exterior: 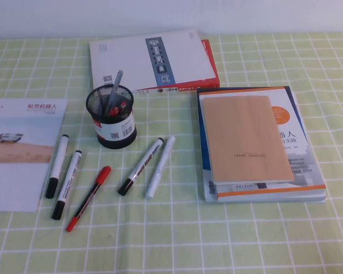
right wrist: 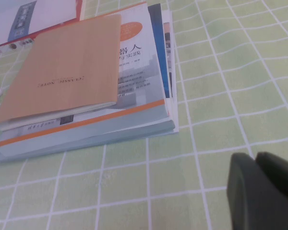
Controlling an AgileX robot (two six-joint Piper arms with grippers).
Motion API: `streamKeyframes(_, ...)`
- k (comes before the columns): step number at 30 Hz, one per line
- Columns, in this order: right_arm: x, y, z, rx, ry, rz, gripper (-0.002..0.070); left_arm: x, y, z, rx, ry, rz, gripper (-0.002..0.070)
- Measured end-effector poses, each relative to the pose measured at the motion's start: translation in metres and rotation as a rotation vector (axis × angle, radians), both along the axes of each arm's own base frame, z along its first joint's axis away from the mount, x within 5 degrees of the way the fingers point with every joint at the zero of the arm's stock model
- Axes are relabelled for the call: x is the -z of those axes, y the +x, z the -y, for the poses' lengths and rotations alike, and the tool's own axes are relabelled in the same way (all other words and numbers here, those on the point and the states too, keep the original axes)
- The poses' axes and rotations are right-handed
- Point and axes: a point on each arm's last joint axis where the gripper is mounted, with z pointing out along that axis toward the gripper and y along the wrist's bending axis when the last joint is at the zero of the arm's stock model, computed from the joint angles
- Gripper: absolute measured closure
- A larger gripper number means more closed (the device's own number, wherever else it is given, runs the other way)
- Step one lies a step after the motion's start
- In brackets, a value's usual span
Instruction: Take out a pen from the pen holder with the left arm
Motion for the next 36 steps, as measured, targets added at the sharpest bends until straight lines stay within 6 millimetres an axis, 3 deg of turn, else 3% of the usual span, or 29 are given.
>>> streamKeyframes(36,0.0000,0.0000,-0.0001,0.000,0.002,0.000,0.0691,-0.0017,0.0005,-0.0002,-0.001,0.006,0.020,0.0678)
